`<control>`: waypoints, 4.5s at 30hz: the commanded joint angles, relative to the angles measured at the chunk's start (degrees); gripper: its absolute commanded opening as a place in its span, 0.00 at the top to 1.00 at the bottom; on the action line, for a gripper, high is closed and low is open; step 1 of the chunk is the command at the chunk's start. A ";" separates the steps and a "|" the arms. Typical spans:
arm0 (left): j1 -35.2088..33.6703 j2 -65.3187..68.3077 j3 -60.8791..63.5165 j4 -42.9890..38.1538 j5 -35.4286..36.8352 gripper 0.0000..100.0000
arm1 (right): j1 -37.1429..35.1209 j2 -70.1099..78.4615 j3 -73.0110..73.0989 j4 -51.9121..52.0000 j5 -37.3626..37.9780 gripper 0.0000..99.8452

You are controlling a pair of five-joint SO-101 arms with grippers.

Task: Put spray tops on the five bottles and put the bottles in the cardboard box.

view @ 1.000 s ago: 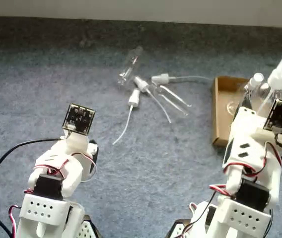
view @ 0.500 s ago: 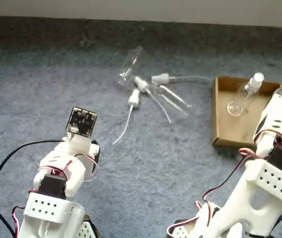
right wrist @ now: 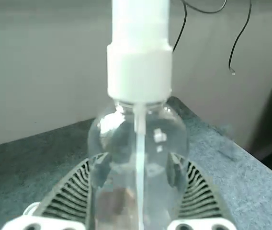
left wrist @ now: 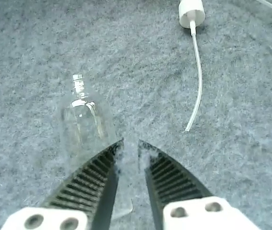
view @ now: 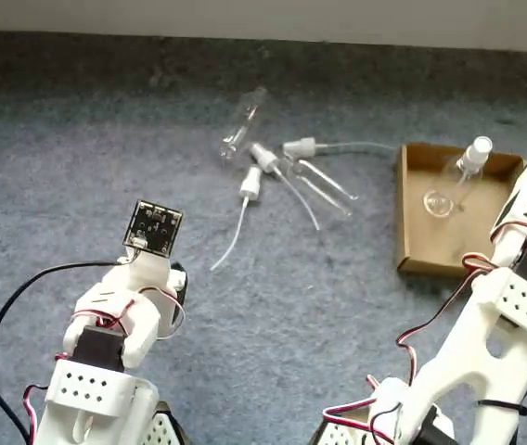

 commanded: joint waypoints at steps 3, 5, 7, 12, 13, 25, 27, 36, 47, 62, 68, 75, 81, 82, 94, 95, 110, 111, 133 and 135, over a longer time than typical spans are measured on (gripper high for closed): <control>-0.40 -0.75 -0.31 -1.14 -0.26 0.99 | -1.01 -0.57 5.85 -18.59 0.53 0.94; -0.40 -0.66 -0.31 -1.14 -0.26 0.99 | -1.71 -0.40 10.51 -25.10 0.70 0.94; -0.40 -0.57 -0.31 -1.14 -0.26 0.99 | -2.51 -0.04 14.02 -29.41 0.70 0.94; -0.40 -0.48 -0.31 -1.14 -0.35 0.99 | -5.05 0.04 18.77 -32.66 0.44 0.94; -0.40 -0.48 -0.31 -1.14 -0.35 0.99 | -5.41 0.13 18.77 -32.66 0.44 0.94; -0.40 -0.75 4.18 -7.82 -0.44 0.99 | -5.41 13.49 11.65 -32.57 0.44 0.94; -0.40 -0.75 4.26 -7.91 -0.44 0.99 | -4.79 18.15 8.13 -32.57 0.35 0.94; -0.40 -0.75 4.26 -8.00 -0.44 0.99 | -4.00 32.22 -2.33 -32.75 0.35 0.94; -0.40 -0.75 4.26 -8.00 -3.96 0.99 | -3.91 44.26 -5.32 -42.68 0.35 0.94; -0.31 -0.75 4.35 -8.00 -3.96 0.99 | -4.00 58.24 -11.12 -53.49 0.44 0.94; -0.31 -0.75 4.35 -8.00 -3.96 0.99 | -2.95 63.87 -15.43 -53.41 0.44 0.94; -0.31 -0.75 4.35 -8.09 -3.96 0.99 | -2.15 67.82 -17.98 -53.49 0.44 0.94; -0.31 -0.75 4.35 -8.09 -3.96 0.99 | -2.15 68.09 -17.98 -53.49 0.44 0.94; -0.31 -0.75 4.35 -8.09 -3.96 0.99 | -2.15 68.00 -17.98 -53.49 0.44 0.93; -0.31 -0.75 7.69 -14.33 -4.04 0.99 | -2.77 67.91 -17.98 -53.58 0.79 0.87; -0.31 -0.75 7.69 -14.33 -4.04 0.99 | -2.95 67.91 -17.98 -53.85 0.79 0.87; -0.31 -0.75 7.69 -14.33 -4.04 0.99 | -3.65 68.26 -17.63 -57.89 0.97 0.80; -0.31 -0.75 7.69 -14.33 -4.04 0.99 | -3.74 68.26 -17.63 -57.89 1.05 0.80; -0.31 -0.75 7.69 -14.33 -4.04 0.99 | -5.32 68.44 -17.45 -57.98 8.97 0.80; -0.31 -0.75 7.69 -14.33 -4.04 0.99 | -5.23 68.44 -17.36 -57.98 8.88 0.80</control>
